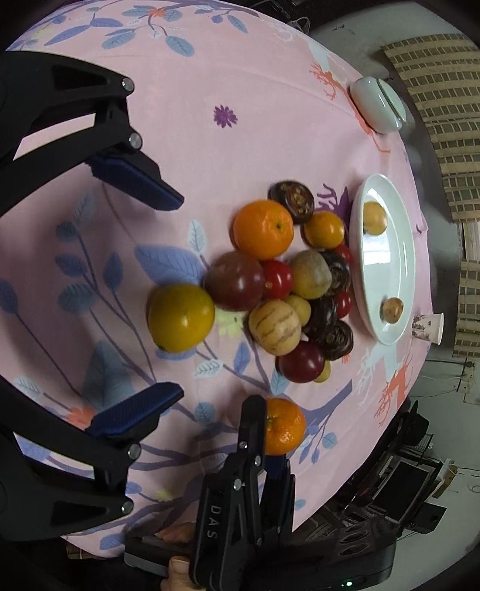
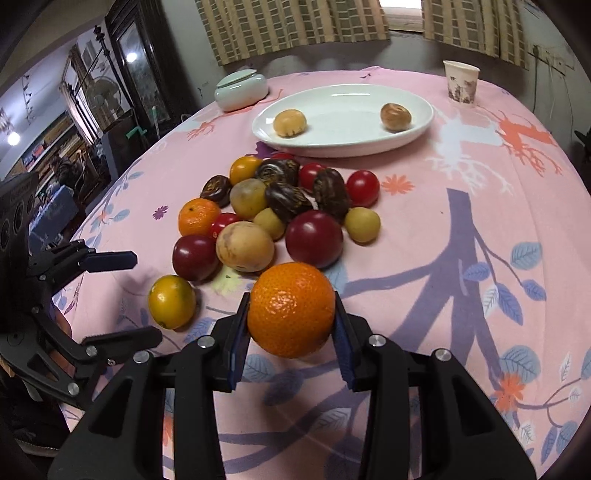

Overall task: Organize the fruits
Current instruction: 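Grasp the olive-yellow fruit with the left tool while the right tool grasps an orange, then carry both fruits onto the white plate and open both tools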

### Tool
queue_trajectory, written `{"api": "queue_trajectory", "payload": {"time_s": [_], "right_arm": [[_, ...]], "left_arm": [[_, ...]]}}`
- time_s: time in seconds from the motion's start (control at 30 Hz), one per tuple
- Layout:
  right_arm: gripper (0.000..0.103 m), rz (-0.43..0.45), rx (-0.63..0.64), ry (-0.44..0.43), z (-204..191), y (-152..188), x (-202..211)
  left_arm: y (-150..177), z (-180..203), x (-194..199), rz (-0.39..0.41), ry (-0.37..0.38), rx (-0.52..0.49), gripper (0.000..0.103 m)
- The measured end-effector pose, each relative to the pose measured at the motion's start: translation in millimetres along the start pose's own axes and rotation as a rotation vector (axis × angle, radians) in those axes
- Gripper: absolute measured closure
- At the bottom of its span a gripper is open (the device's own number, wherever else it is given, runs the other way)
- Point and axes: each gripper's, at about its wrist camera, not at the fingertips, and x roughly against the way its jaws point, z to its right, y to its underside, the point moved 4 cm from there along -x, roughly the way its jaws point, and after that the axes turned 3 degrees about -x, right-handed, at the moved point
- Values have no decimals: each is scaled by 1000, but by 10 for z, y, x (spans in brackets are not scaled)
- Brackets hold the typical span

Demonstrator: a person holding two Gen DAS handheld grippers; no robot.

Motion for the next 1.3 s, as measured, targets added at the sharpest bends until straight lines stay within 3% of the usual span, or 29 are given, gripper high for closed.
{"api": "queue_trajectory", "payload": {"time_s": [0.13,0.2,0.27,0.33,0.5,0.83,1.1,1.3], "right_arm": [[62,24,9,-21,-15,-23,69],[62,30,5,-24,-1,-22,84],[62,32,4,-19,17,-12,99],[62,28,1,-19,25,-4,95],[62,23,8,-18,17,11,85],[62,42,7,-8,-19,-35,196],[62,112,57,56,-12,-440,572],[62,159,89,94,59,-989,555]], "left_arm": [[-34,76,-110,-13,36,12,9],[-51,91,-179,-26,34,20,17],[-63,110,-259,-51,41,26,41],[-78,114,-273,-44,-4,11,61],[-49,64,-225,-45,54,19,62],[-28,-258,158,3,45,57,62],[-594,-470,461,97,-5,13,62],[-1242,-643,299,125,-15,44,62]]}}
